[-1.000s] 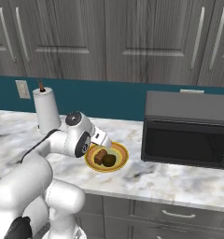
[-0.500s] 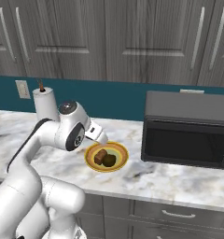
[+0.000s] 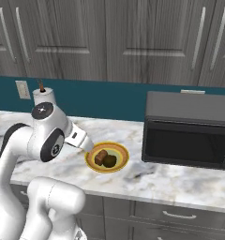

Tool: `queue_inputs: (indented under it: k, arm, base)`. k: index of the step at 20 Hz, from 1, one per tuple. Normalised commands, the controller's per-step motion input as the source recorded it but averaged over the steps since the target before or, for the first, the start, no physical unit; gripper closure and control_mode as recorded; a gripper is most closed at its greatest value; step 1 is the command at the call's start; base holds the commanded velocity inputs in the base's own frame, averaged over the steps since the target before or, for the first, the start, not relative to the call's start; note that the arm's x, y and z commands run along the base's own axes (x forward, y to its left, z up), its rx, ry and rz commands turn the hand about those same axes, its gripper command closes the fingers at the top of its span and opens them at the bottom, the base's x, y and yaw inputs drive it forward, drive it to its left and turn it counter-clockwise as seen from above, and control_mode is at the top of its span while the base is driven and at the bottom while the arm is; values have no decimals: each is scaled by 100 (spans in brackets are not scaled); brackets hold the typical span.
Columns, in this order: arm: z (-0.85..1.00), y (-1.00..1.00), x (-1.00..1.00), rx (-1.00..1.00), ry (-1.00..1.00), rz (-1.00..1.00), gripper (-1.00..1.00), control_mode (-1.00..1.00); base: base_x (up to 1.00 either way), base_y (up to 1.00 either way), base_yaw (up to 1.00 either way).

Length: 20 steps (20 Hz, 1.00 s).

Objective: Pick the avocado and bread from the counter and place them on the plate. Then pick the jam from the cabinet and place it next to the plate. Lastly close the cabinet door.

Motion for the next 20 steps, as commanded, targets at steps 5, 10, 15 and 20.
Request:
queue_inputs:
  k: [5, 10, 15, 20]
  arm:
    - [9, 7, -14, 0, -4, 1, -100, -100]
    - [-1, 0, -3, 0, 1, 0, -100, 100]
    - [0, 0, 0, 0, 0, 0, -100, 100]
    - [0, 0, 0, 0, 0, 0, -100, 100]
  base:
    - [0, 0, 0]
    - [-40, 0, 0]
    - [-76, 2, 0]
    - [-59, 31, 13]
